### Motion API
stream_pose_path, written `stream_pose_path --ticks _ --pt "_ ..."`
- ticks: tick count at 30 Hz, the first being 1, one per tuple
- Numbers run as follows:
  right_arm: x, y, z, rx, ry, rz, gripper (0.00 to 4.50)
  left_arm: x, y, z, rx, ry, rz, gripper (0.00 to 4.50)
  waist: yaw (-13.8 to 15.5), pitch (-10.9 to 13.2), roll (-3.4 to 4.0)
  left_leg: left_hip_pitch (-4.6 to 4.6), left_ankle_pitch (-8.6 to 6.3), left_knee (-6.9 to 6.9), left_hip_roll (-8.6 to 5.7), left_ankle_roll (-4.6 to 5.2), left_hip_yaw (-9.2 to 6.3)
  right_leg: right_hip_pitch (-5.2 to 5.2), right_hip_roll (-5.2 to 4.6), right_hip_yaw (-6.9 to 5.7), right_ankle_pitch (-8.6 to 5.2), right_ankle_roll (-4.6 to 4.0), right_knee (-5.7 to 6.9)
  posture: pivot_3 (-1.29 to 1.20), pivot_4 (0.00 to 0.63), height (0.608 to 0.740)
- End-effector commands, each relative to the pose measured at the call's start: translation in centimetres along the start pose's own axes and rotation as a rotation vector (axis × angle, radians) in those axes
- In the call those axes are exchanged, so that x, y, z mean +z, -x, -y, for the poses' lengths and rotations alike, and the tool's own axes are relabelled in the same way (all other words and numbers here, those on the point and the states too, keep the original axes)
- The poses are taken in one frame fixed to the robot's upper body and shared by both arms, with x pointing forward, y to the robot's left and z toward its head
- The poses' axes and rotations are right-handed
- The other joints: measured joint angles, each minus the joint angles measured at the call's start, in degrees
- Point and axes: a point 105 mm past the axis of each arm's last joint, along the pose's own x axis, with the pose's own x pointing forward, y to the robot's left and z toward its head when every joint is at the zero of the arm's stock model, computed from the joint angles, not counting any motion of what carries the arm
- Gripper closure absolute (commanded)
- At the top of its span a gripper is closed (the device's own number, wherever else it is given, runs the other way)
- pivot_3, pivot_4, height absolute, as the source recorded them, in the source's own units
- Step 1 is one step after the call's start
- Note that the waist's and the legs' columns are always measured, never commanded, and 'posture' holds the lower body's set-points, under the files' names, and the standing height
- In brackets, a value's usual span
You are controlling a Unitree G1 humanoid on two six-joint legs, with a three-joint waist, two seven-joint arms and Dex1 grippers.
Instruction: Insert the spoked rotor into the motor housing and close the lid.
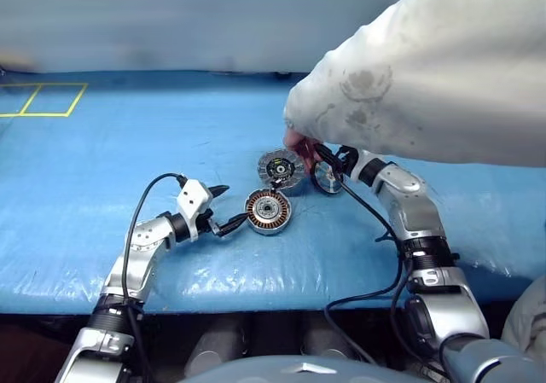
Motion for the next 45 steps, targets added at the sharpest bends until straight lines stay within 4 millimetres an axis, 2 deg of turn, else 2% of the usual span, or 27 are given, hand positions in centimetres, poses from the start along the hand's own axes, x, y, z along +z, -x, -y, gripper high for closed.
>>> stream_pose_path --ticks 1,10,16,27,34,39,45 --pt "1.1 1.3 0.4 -0.044 0.054 0.002 1.58 0.7 -0.1 0.1 -0.01 -0.03 0.02 0.0 0.2 0.0 0.0 0.0 -0.02 0.0 0.0 -0.01 0.0 0.0 0.0 0.0 0.0 0.0 -0.01 0.0 0.15 0.74" --pt "-0.9 4.3 -1.9 -0.011 0.081 -0.117 1.58 0.4 -0.2 0.2 -0.019 -0.029 0.01 0.0 0.4 0.0 0.01 -0.02 -0.04 0.02 0.0 -0.02 0.01 0.02 -0.03 -0.02 -0.01 0.0 -0.01 0.0 0.15 0.74" --pt "-0.2 6.5 -2.4 -0.002 0.085 -0.132 1.58 0.3 -0.2 0.4 -0.025 -0.026 0.009 0.0 0.5 0.0 0.01 -0.02 -0.05 0.04 0.0 -0.02 0.01 0.04 -0.04 -0.04 -0.02 0.01 -0.02 0.0 0.15 0.74" --pt "-2.0 13.0 -2.5 0.053 0.26 -0.449 1.58 0.0 -0.3 0.5 -0.039 -0.02 0.003 0.0 1.7 0.0 0.0 -0.08 -0.08 0.06 0.01 0.05 0.01 0.09 -0.1 -0.1 -0.03 0.06 -0.17 0.0 0.15 0.74" --pt "-2.9 13.8 -1.5 -0.001 0.288 -0.531 1.58 -0.3 -0.4 0.8 -0.047 -0.012 -0.003 0.0 1.9 0.0 -0.03 -0.09 -0.07 0.1 0.01 0.07 0.02 0.13 -0.12 -0.11 -0.12 0.2 -0.19 0.0 0.15 0.74" --pt "-2.8 13.8 -1.7 0.005 0.272 -0.526 1.58 -0.5 -0.4 0.9 -0.046 -0.01 -0.007 0.0 2.1 0.0 -0.04 -0.15 -0.07 0.1 0.0 0.08 0.01 0.11 -0.13 -0.13 -0.06 0.11 -0.24 0.0 0.15 0.74" --pt "-3.9 13.9 -1.9 0.022 0.267 -0.577 1.58 -0.6 -0.4 1.0 -0.041 -0.005 -0.01 0.0 2.1 0.0 -0.04 -0.15 -0.09 0.1 0.0 0.1 0.01 0.11 -0.14 -0.14 -0.06 0.12 -0.28 0.0 0.15 0.74"
